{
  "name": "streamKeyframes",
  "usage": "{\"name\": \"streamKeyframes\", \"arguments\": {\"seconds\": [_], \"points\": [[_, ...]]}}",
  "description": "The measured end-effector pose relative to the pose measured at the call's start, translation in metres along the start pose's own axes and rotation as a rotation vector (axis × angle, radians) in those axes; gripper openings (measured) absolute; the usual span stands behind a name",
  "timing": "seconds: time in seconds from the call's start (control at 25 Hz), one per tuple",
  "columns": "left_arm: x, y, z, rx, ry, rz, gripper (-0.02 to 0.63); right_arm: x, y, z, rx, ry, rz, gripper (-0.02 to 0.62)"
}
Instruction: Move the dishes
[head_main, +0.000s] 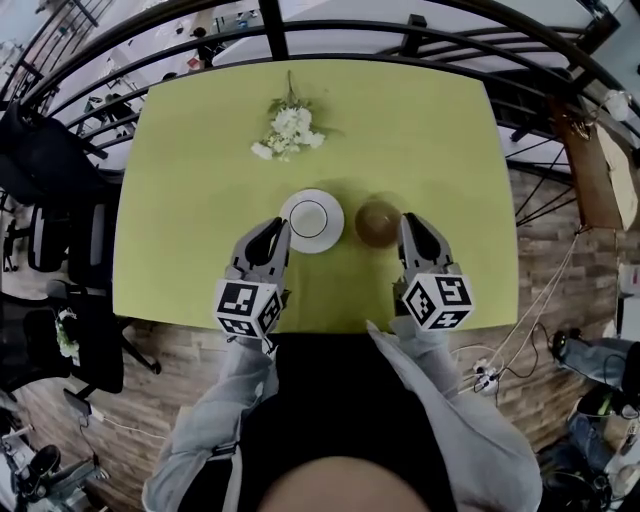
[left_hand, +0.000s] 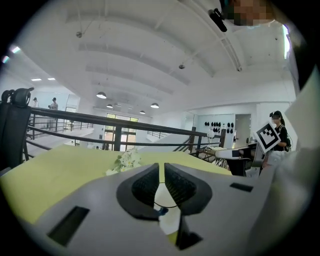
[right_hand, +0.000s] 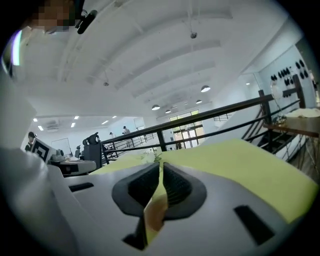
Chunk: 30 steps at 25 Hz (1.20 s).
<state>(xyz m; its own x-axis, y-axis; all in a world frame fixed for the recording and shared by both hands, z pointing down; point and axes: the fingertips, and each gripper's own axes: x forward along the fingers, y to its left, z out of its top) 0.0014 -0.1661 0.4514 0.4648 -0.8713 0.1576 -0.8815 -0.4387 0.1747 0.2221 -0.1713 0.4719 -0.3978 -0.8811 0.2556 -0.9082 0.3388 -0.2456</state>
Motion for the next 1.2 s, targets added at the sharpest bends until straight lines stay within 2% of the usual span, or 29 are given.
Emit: {"name": "streamKeyframes", "arguments": {"seconds": [0.04,0.24,0.4,0.6,1.2], "points": [[0.0,-0.003,0.002,0.013,0.0,-0.01,0.046,-0.001,0.005,0.003,-0.01,-0.005,0.02,0.009],[-0.003,-0.011,0.006,0.029,0.008,-0.033,0.046,-0.004,0.019,0.008,-0.034,-0.006,0.106,0.006],[-0.004,-0.004,0.004,0.016,0.003,-0.008,0.044,-0.002,0.016,-0.002,-0.077,0.039,0.081,0.006],[-0.003,0.005,0.004,0.007,-0.004,0.023,0.015,0.0,0.014,-0.01,-0.078,0.059,0.066,0.006],[-0.006,0.007,0.001,0.013,0.0,0.036,0.015,-0.003,0.015,-0.011,-0.08,0.056,0.053,0.006]]}}
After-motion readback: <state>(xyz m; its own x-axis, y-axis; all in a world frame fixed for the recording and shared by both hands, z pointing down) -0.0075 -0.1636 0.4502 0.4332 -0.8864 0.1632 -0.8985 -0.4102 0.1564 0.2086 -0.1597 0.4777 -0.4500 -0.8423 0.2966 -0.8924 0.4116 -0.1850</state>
